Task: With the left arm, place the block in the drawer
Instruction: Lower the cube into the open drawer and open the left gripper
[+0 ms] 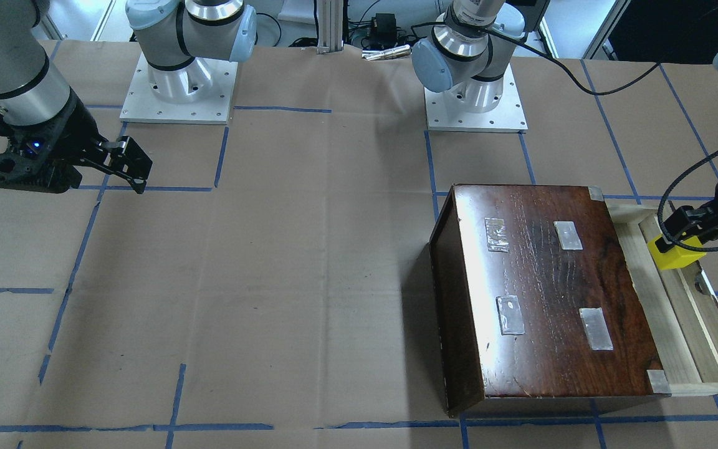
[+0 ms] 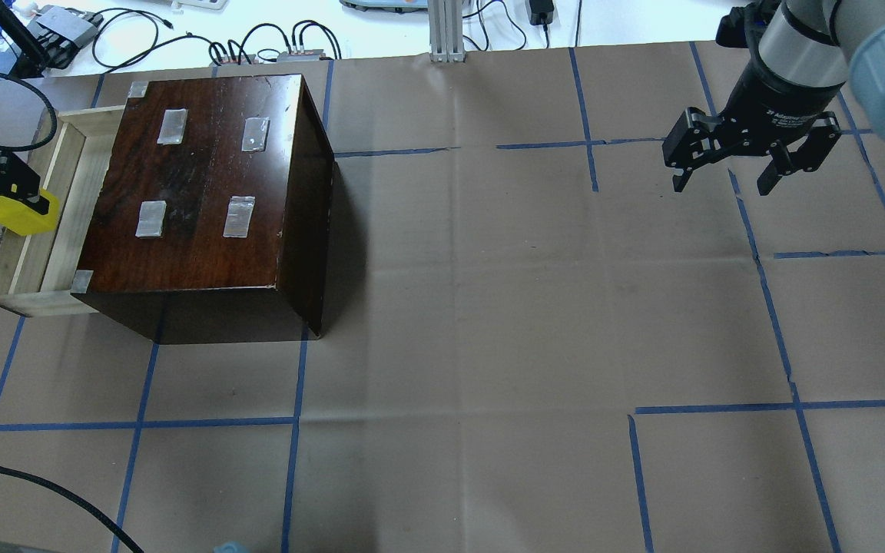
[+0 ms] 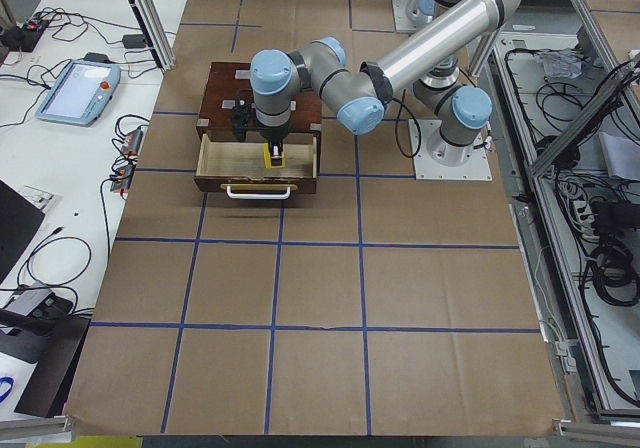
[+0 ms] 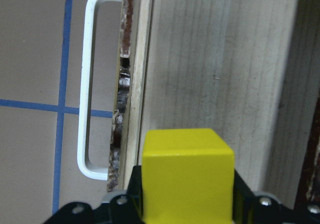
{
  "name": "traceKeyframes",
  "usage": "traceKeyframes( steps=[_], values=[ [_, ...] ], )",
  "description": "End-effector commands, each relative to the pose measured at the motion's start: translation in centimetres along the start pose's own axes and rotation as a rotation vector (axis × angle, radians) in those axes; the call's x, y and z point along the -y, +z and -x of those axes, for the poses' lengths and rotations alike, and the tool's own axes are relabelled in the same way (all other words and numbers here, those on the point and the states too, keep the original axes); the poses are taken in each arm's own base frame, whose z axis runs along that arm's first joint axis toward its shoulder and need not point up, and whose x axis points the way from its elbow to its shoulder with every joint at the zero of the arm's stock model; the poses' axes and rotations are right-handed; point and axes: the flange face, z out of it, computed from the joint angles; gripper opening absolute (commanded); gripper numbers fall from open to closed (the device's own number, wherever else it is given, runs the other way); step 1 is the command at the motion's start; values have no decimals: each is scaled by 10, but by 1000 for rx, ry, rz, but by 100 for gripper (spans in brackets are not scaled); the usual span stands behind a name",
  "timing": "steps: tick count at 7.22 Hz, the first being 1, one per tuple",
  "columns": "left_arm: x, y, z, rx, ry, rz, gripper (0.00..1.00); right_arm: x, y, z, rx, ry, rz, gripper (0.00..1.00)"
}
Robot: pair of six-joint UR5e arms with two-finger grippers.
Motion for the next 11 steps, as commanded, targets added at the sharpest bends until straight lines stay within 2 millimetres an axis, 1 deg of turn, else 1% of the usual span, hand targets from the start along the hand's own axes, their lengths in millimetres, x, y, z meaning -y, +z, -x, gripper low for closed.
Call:
traceKeyframes(
  steps=[1, 2, 4, 5, 6, 7, 8, 9, 10, 11],
  values=[
    [8, 14, -2, 0, 7, -3, 15, 0, -1, 0, 0, 0, -2, 100],
    [12, 24, -2, -9, 10, 12, 16, 0, 0, 0, 0, 0, 0, 100],
    [16, 31, -3, -8, 17, 10, 18, 0, 0, 0, 0, 0, 1, 100],
    [19, 36, -8, -12, 29, 16, 21, 0, 0, 0, 0, 0, 0, 100],
    [22, 39, -16, -7, 41, 11, 41, 0, 0, 0, 0, 0, 0, 100],
    [25, 40, -19, -4, 46, 4, 84, 0, -1, 0, 0, 0, -2, 100],
    [28, 33, -16, 19, 51, -35, 99, 0, 0, 0, 0, 0, 0, 100],
    [28, 27, -16, 27, 53, -52, 99, 0, 0, 0, 0, 0, 0, 100],
    [27, -3, -21, 46, 59, -92, 99, 0, 0, 0, 0, 0, 0, 100],
    [23, -14, -26, 53, 63, -105, 99, 0, -1, 0, 0, 0, -2, 100]
  ],
)
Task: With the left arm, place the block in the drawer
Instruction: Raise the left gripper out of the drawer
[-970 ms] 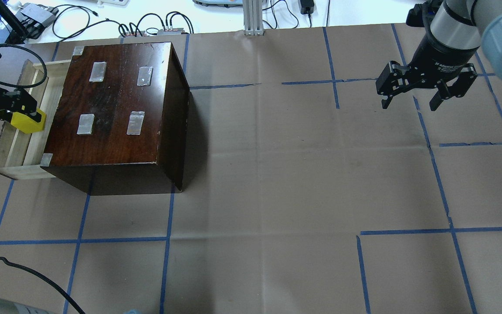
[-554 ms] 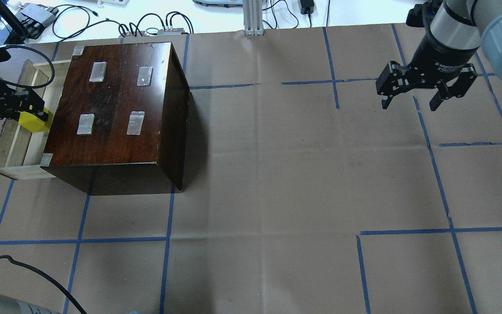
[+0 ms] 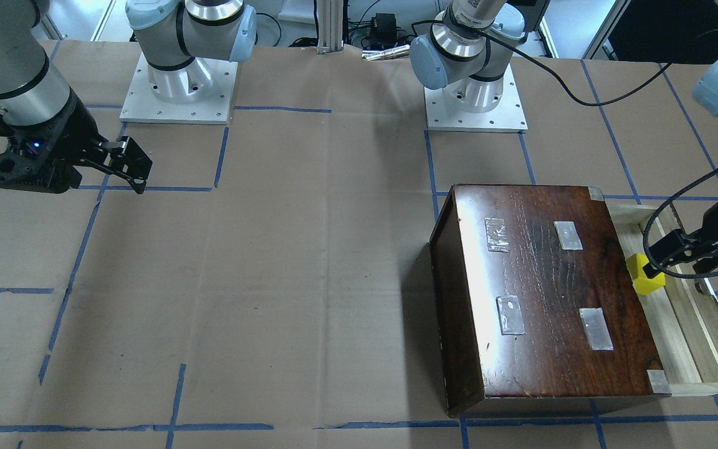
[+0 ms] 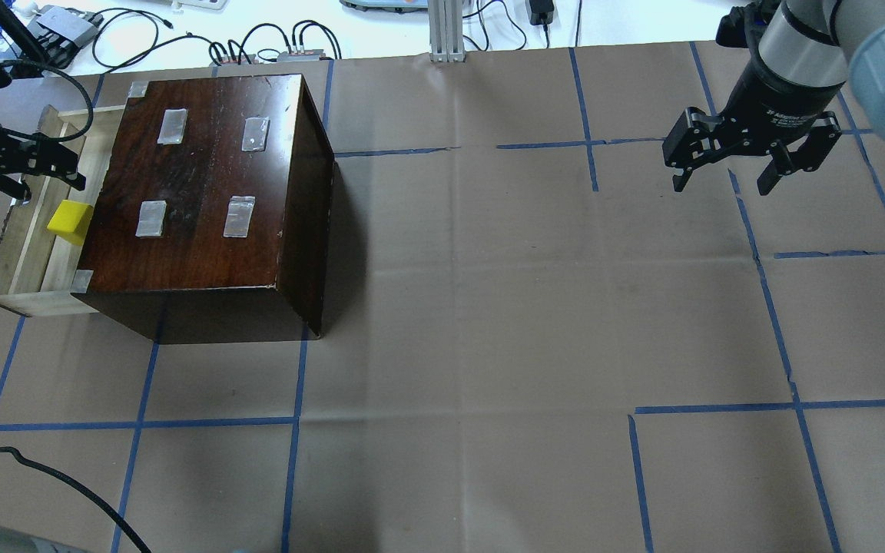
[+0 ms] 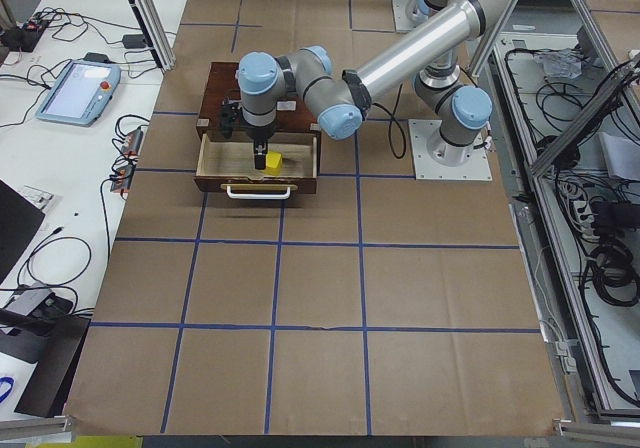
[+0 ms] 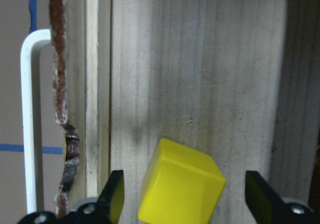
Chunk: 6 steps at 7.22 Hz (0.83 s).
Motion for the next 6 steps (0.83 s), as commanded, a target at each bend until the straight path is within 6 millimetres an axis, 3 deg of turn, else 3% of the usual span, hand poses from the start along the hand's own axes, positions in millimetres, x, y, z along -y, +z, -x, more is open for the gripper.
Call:
traceKeyframes(
  steps=[1, 3, 4, 6],
  values=[
    [-9, -37, -10, 16, 5, -28, 99, 0, 0, 0, 0, 0, 0, 100],
    [-33, -77, -34, 3, -34, -8, 99, 0, 1, 0, 0, 0, 2, 100],
    [-40, -94, -59, -1, -83, -12, 99, 0, 0, 0, 0, 0, 0, 100],
    [-51, -113, -126, -14, -159, -2, 99, 0, 0, 0, 0, 0, 0, 100]
  ],
)
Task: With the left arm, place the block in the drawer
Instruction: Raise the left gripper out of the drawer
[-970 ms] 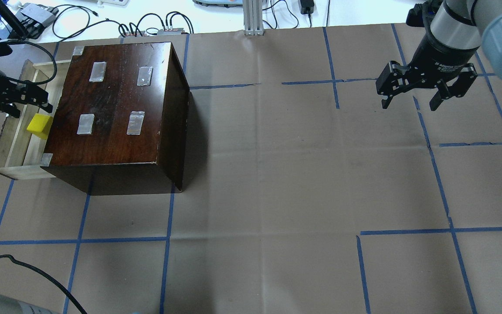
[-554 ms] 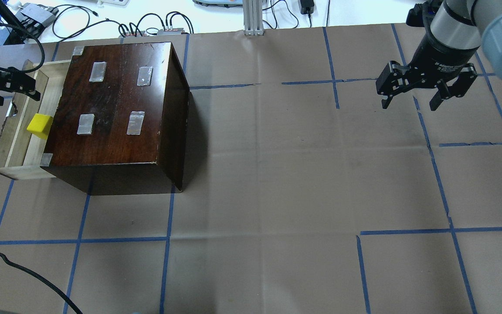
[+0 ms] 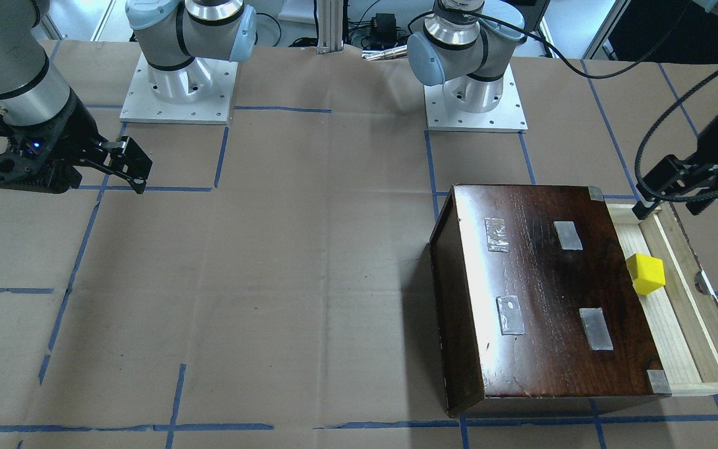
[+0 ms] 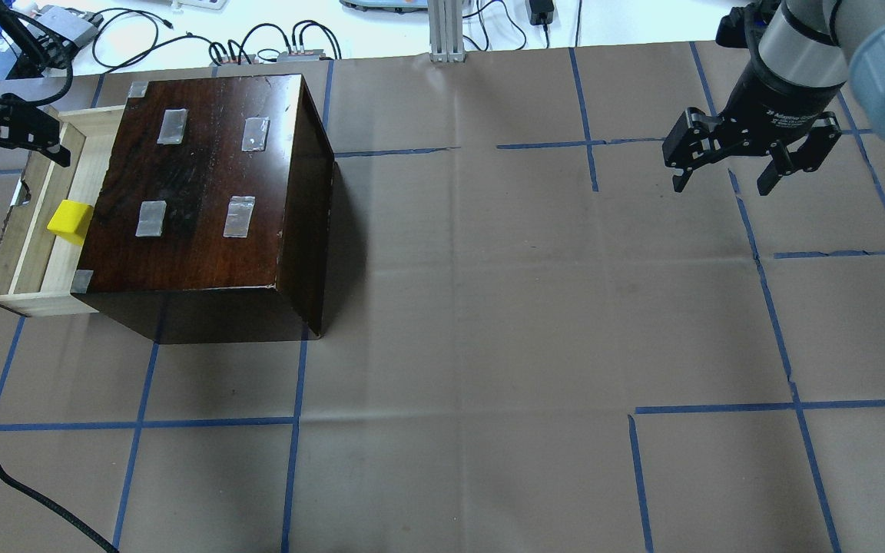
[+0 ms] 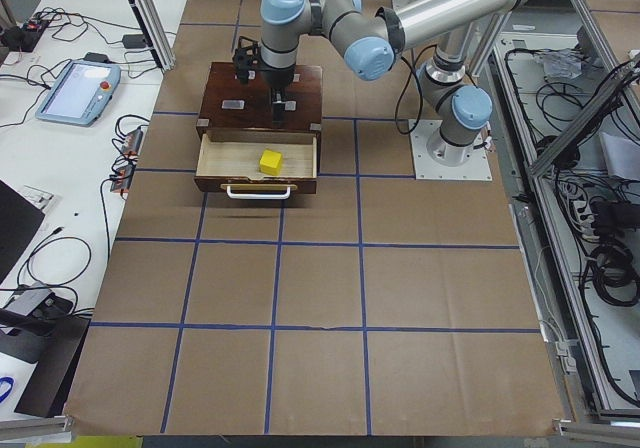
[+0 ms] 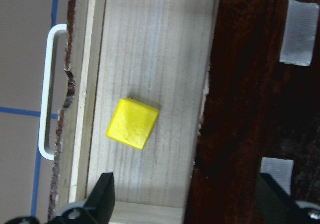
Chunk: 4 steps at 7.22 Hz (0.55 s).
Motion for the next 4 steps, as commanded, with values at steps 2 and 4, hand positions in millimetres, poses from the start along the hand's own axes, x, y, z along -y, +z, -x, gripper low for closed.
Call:
traceKeyframes(
  steps=[2, 4],
  values=[
    [-29, -19, -99, -20, -105, 22, 99, 0, 0, 0, 0, 0, 0, 100],
    [-45, -10, -147, 25, -121, 43, 99, 0, 0, 0, 0, 0, 0, 100]
  ],
)
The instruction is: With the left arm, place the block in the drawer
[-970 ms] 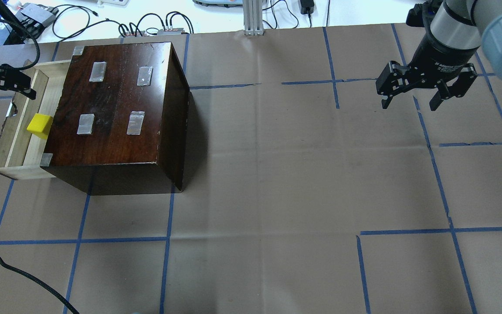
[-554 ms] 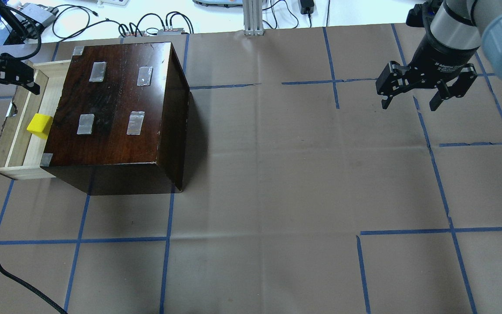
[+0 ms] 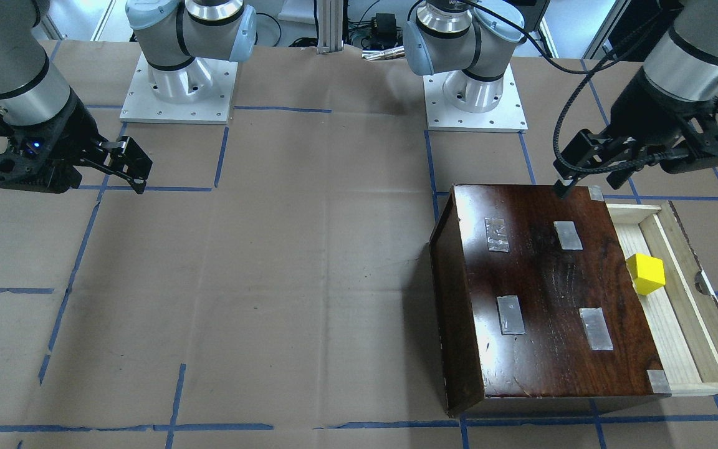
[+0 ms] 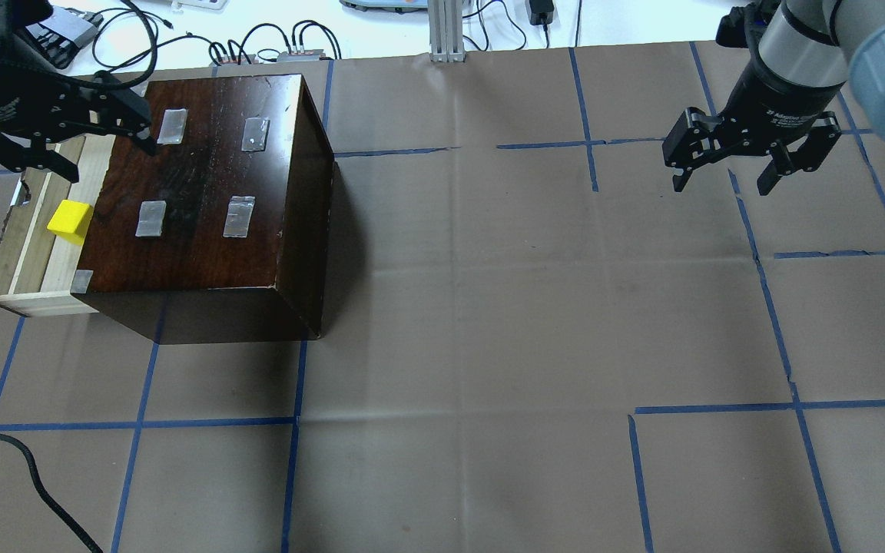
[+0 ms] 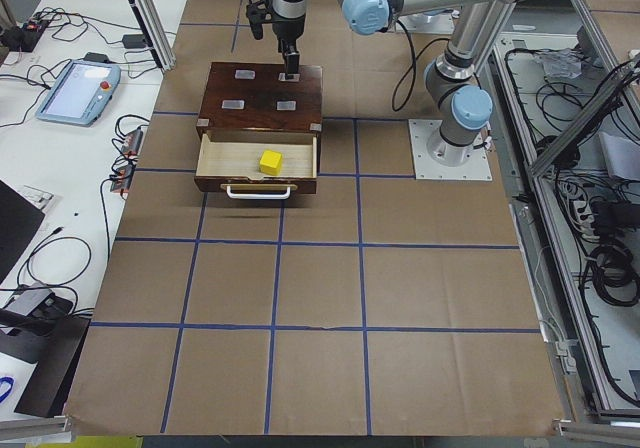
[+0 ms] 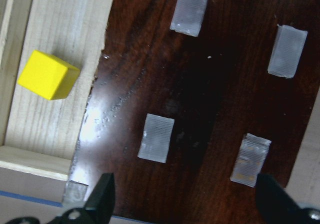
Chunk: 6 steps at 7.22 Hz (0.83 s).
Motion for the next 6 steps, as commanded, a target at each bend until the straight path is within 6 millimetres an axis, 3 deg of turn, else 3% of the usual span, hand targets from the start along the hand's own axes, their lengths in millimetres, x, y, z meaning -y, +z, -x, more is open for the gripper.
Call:
traceKeyframes(
  steps=[1, 4, 6],
  values=[
    [-25, 11, -51, 50, -1, 15, 99, 0, 0, 0, 0, 0, 0, 100],
    [-49, 15, -94, 83, 82, 19, 99, 0, -1, 0, 0, 0, -1, 100],
    [-52, 22, -103, 84, 126, 33, 99, 0, -1, 0, 0, 0, -1, 100]
  ],
)
